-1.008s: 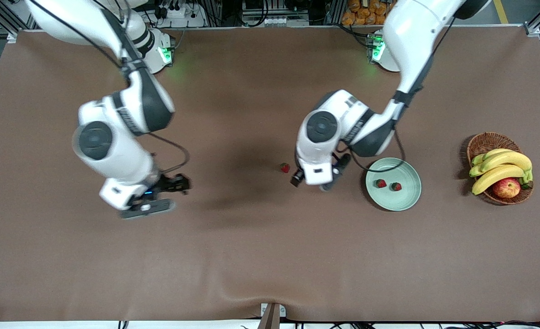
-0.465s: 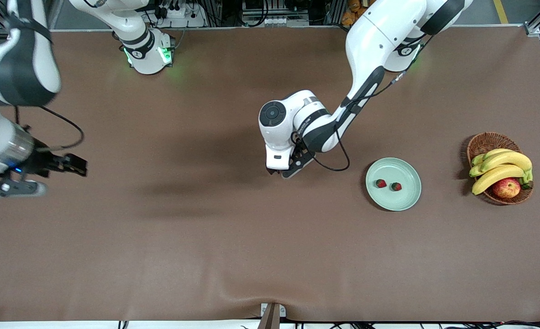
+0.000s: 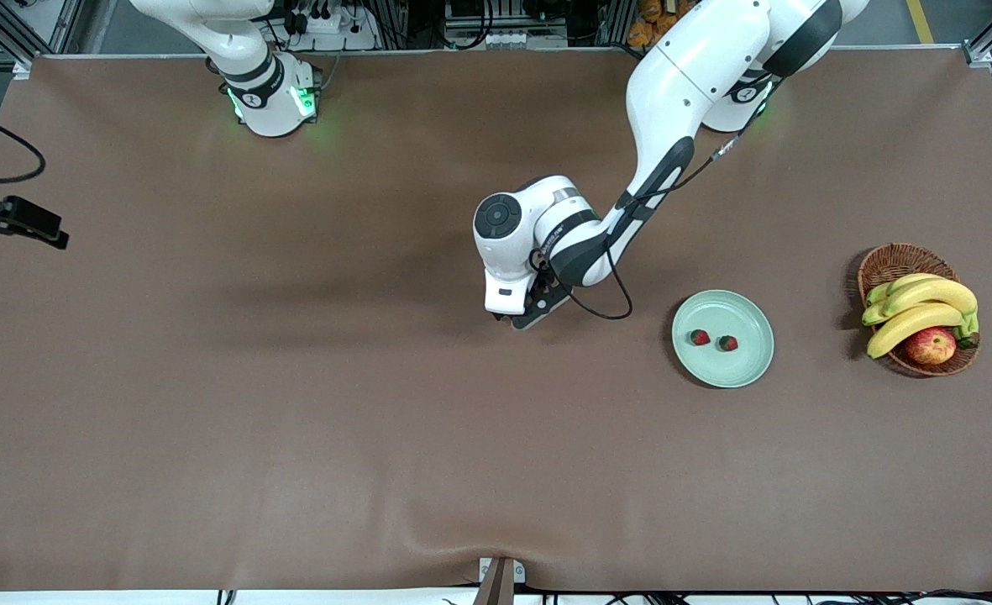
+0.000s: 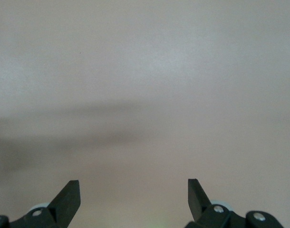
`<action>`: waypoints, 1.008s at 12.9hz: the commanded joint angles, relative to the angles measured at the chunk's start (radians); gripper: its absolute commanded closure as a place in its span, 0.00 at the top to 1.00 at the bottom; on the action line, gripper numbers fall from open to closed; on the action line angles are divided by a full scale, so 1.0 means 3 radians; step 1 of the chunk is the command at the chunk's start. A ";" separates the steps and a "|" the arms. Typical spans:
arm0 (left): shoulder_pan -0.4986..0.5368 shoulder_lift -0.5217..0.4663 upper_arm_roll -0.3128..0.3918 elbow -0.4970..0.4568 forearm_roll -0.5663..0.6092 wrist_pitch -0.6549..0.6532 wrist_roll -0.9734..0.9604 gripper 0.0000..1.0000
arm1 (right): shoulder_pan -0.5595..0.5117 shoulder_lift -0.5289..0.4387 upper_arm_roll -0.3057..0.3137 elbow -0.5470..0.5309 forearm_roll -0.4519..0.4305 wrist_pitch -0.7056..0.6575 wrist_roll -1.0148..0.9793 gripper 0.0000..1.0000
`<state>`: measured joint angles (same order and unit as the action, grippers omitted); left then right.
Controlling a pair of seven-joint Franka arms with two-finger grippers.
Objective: Collect all strawberries into plate
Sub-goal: 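Grasp the strawberry with the left gripper while the right gripper returns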
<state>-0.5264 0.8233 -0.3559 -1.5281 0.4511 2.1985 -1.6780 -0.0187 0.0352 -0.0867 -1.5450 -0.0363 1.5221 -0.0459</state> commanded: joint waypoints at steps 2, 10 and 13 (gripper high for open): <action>-0.0060 0.0068 0.0021 0.0093 0.0066 0.0045 -0.0046 0.62 | -0.0070 -0.0219 0.0028 -0.0122 0.0257 -0.0190 0.0066 1.00; 0.0327 -0.0381 -0.0015 0.0088 0.0056 -0.0077 0.0060 0.00 | 0.0169 -0.0230 0.0013 -0.0050 0.0091 -0.0211 0.0460 1.00; 0.0710 -0.0627 -0.0025 0.0057 -0.0010 -0.0103 0.0520 0.00 | 0.0149 -0.0209 0.0003 -0.0045 0.0131 -0.0211 0.0449 1.00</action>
<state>-0.3749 0.6980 -0.3507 -1.4730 0.4512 2.1819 -1.5744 0.0271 -0.0136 -0.0833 -1.5514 0.0160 1.4592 0.0761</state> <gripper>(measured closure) 0.683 0.000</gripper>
